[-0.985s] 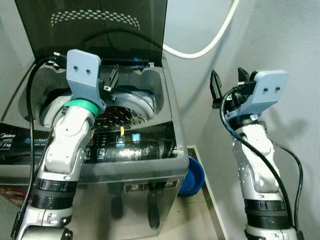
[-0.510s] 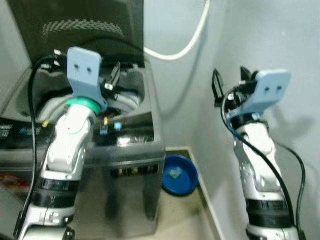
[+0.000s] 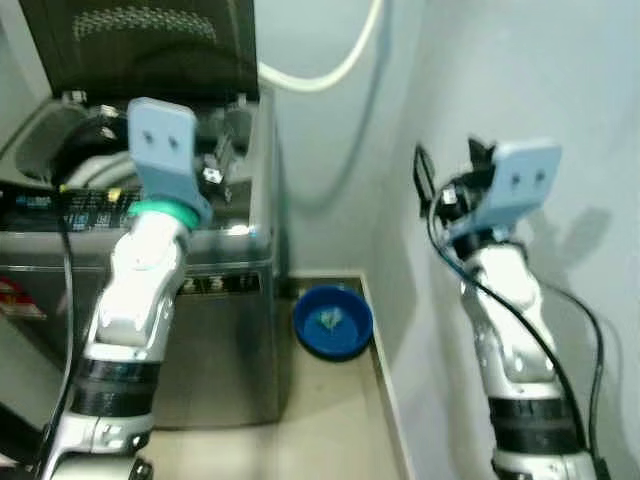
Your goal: Clothes washing
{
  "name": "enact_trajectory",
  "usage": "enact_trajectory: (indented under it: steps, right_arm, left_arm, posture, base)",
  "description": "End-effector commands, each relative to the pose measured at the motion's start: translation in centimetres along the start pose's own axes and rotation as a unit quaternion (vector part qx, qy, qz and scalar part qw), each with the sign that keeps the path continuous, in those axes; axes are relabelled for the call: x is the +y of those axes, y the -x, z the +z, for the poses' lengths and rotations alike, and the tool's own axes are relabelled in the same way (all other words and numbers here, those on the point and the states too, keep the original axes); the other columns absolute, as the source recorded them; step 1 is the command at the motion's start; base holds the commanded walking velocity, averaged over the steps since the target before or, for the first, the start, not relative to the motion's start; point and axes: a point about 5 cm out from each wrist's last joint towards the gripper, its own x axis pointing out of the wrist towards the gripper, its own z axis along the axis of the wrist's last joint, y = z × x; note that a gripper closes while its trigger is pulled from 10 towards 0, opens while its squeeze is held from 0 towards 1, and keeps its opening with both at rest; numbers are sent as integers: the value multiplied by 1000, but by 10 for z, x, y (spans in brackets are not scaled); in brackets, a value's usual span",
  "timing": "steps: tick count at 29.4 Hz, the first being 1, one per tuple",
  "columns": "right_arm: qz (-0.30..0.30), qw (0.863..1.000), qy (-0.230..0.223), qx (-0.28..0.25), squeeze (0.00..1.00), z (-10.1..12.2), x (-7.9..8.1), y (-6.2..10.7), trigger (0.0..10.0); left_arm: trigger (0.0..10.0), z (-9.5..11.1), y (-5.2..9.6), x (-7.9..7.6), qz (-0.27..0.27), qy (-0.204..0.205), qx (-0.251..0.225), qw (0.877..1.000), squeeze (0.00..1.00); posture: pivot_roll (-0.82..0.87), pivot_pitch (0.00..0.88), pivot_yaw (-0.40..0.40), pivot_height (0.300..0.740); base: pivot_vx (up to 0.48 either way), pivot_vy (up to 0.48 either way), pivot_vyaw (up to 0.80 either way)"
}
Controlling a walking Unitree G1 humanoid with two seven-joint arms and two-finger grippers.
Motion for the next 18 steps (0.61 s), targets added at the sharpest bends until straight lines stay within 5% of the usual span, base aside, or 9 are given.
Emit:
enact_trajectory:
  steps: [1,18]
  right_arm:
    - [8,1000,1,4,0,-2,2,0,10000]
    - [26,1000,1,14,0,-6,3,3,10000]
  left_arm:
    - [10000,0,1,3,5,-5,1,1000,0]
    - [10000,-1,0,0,4,-5,0,1000,0]
  posture:
    - [23,1,-10,740]
    - [20,10,-11,740]
  base:
    - [0,0,556]
    - [0,0,800]
